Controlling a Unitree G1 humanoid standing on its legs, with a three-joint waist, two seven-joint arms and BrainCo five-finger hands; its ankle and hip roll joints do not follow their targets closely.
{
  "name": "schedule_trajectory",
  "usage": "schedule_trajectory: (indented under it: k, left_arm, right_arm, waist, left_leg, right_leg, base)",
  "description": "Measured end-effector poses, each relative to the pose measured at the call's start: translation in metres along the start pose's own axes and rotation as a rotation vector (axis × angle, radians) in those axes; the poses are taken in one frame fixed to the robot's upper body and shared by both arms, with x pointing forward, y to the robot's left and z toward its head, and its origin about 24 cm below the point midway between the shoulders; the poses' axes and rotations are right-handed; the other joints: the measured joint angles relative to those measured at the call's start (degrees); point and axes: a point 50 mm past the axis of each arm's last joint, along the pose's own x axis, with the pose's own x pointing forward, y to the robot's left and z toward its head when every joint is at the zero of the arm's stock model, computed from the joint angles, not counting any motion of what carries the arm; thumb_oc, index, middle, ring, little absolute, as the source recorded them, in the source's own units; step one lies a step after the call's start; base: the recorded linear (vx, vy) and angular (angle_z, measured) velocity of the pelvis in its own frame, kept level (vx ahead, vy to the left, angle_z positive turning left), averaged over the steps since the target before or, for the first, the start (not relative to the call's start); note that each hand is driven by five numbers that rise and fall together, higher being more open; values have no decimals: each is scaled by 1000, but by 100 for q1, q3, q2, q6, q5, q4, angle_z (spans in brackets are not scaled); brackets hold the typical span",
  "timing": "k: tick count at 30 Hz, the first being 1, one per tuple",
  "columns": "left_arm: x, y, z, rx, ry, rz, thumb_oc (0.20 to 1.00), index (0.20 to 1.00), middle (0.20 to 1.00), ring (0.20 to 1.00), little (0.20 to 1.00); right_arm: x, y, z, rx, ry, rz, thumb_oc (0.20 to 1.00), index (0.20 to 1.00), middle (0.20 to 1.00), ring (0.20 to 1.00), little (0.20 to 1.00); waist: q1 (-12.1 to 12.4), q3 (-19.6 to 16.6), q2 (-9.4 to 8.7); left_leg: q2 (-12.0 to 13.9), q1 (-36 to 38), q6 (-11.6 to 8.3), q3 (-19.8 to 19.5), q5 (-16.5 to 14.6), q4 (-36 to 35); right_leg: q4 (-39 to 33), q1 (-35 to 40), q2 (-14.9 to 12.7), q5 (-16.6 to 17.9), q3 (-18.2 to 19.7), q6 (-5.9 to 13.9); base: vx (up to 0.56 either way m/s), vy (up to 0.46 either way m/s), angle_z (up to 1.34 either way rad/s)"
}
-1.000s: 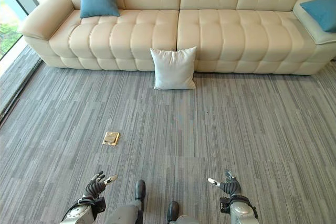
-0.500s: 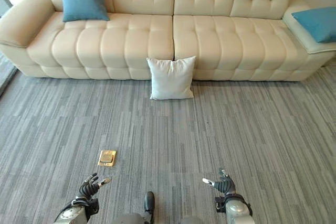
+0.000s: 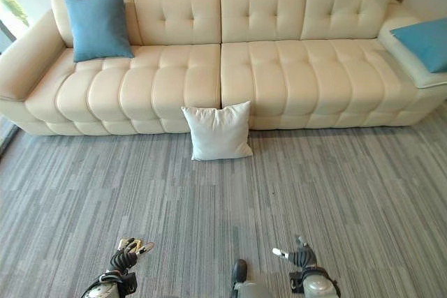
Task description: Pick up all the scattered cushions and arrange them neatly on the sofa.
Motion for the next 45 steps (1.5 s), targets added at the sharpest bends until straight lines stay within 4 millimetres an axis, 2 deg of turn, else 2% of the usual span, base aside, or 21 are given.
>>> schedule_trajectory:
  k: [1,3,6,7,8,9,10,12,14,15,16,18,19,23,25,27,30,35,39,42,45]
  left_arm:
    - [1,1,3,-1,-8,2,1000,1000,1000,1000,1000]
    - [4,-2,13,3,-41,-8,1000,1000,1000,1000,1000]
    - [5,-4,19,4,-61,-16,1000,1000,1000,1000,1000]
    - [6,-6,23,7,-70,-22,1000,1000,1000,1000,1000]
    - [6,-5,22,8,-66,-21,1000,1000,1000,1000,1000]
    - [4,-3,16,9,-49,-15,1000,1000,1000,1000,1000]
    - [6,-2,18,9,-48,-5,1000,1000,1000,1000,1000]
    - [6,0,17,15,-42,-1,1000,1000,1000,1000,1000]
    - [4,5,6,14,-4,18,1000,1000,1000,1000,1000]
    - [4,4,0,12,18,24,1000,1000,1000,1000,1000]
    - [4,5,-4,15,39,30,1000,1000,1000,1000,1000]
    - [8,-3,7,17,7,6,1000,1000,1000,1000,1000]
    - [11,-3,17,19,-20,4,1000,1000,1000,1000,1000]
    - [16,-2,35,36,-69,5,1000,1000,1000,1000,1000]
    - [16,-2,35,38,-67,7,1000,1000,1000,1000,1000]
    - [16,-3,35,35,-70,3,1000,1000,1000,1000,1000]
    - [15,3,32,44,-58,16,1000,1000,1000,1000,1000]
    - [12,12,25,55,-37,36,1000,1000,1000,1000,1000]
    - [11,8,26,49,-49,23,1000,1000,1000,1000,1000]
    - [10,5,27,42,-57,14,1000,1000,1000,1000,1000]
    - [11,0,28,33,-61,2,1000,1000,1000,1000,1000]
  right_arm:
    - [1,0,3,0,-7,0,1000,1000,1000,1000,1000]
    - [1,2,3,4,-11,5,1000,1000,1000,1000,1000]
    - [1,5,3,12,-14,8,1000,1000,1000,1000,1000]
    - [2,6,4,17,-13,3,1000,1000,1000,1000,1000]
    - [1,7,2,17,-4,5,1000,1000,1000,1000,1000]
    - [-1,9,-4,14,13,10,1000,1000,1000,1000,1000]
    - [-1,11,-6,-13,27,19,1000,1000,1000,1000,1000]
    - [-2,16,-10,-5,48,28,1000,1000,1000,1000,1000]
    - [-3,21,-13,4,57,43,1000,1000,1000,1000,1000]
    - [-3,22,-14,-5,60,49,1000,1000,1000,1000,1000]
    - [-3,25,-14,-2,62,55,1000,1000,1000,1000,1000]
    - [-5,28,-16,9,66,64,1000,1000,1000,1000,1000]
    - [-5,30,-16,2,65,71,1000,1000,1000,1000,1000]
    - [-6,36,-16,-15,62,94,1000,1000,1000,1000,1000]
    - [-5,36,-14,-31,53,94,1000,1000,1000,1000,1000]
    - [-4,34,-12,-36,48,89,1000,1000,1000,1000,1000]
    - [-5,35,-14,-35,55,92,1000,1000,1000,1000,1000]
    - [-5,31,-16,-22,62,73,1000,1000,1000,1000,1000]
    - [-7,26,-24,-18,96,56,1000,1000,1000,1000,1000]
    - [-7,25,-28,-22,112,53,1000,1000,1000,1000,1000]
    - [-6,24,-27,-23,110,51,1000,1000,1000,1000,1000]
  waist:
    - [19,-3,16]
    - [-25,114,-196]
    - [-43,184,-315]
    - [-38,270,-440]
    - [-46,314,-451]
    - [-31,286,-444]
    - [-58,276,-440]
    - [11,255,-461]
    - [9,145,-522]
    - [9,67,-472]
    - [-45,10,-421]
    - [-70,-16,-381]
    - [-58,-32,-378]
    - [-37,-28,-373]
    - [-43,22,-289]
    - [-44,120,-85]
    - [-43,169,1]
    - [-39,134,-116]
    - [-83,111,-169]
    - [-54,49,-173]
    - [-119,17,-180]
  left_leg:
    - [-45,-102,-33,-29,-20,177]
    - [-235,-591,-25,76,-24,952]
    - [-293,-1020,49,271,-66,703]
    - [-375,-1277,293,381,144,-1200]
    - [-427,-1317,413,354,403,-1707]
    - [-652,-1388,504,273,765,-2155]
    - [-858,-1428,406,68,1032,-2893]
    - [-917,-1552,632,118,1218,-2653]
    - [-996,-1491,749,435,1190,-2300]
    - [-1012,-1301,998,495,1136,-2336]
    - [-1010,-958,1498,378,1529,-2649]
    - [-1065,-537,1597,264,1367,-2920]
    - [-1116,-424,1683,221,1249,-2919]
    - [-1199,-26,1640,121,1097,-2916]
    - [-1193,193,1653,13,1060,-2915]
    - [-1060,387,1505,-40,930,-2915]
    - [-919,692,1203,52,749,-2916]
    - [-825,887,826,248,482,-2916]
    - [-828,1151,635,142,307,-2917]
    - [-772,1261,521,109,215,-2917]
    - [-666,1011,425,58,56,-2034]
  right_leg:
    - [-2,91,6,-23,30,-31]
    - [-111,477,19,-118,57,-27]
    - [-227,711,21,-168,60,50]
    - [-532,988,98,-238,45,162]
    - [-531,1094,155,-300,40,258]
    - [-537,1315,176,-490,36,530]
    - [-538,1473,238,-817,-109,563]
    - [-536,1594,293,-827,-86,578]
    - [-533,1763,267,-966,-12,794]
    - [-528,1864,318,-1027,85,887]
    - [-351,1943,351,-1190,82,1013]
    - [499,1557,5,-1776,45,1001]
    - [942,1233,-262,-1832,33,1117]
    - [4194,-359,-860,-1853,49,1285]
    - [4537,-775,-987,-1919,5,1222]
    - [3987,-1191,-971,-2027,-19,1180]
    - [2612,-1367,-885,-1787,-267,985]
    - [727,-1511,-340,-696,-212,1157]
    - [434,-1027,-221,-382,-96,959]
    - [184,-848,-152,196,-136,672]
    - [-324,-358,-15,247,-127,561]
  base:
    - [215,-168,2]
    - [182,-114,7]
    - [199,-41,6]
    - [321,38,-15]
    - [567,133,-18]
    - [686,194,1]
    - [532,218,5]
    - [355,208,-11]
    - [339,259,-27]
    - [326,258,-23]
    - [406,355,-14]
    - [397,425,-3]
    - [255,393,12]
    - [170,269,23]
    - [151,114,16]
    - [119,38,16]
    - [143,-52,8]
    - [203,-136,2]
    - [263,-174,14]
    - [245,-237,9]
    - [123,-193,35]
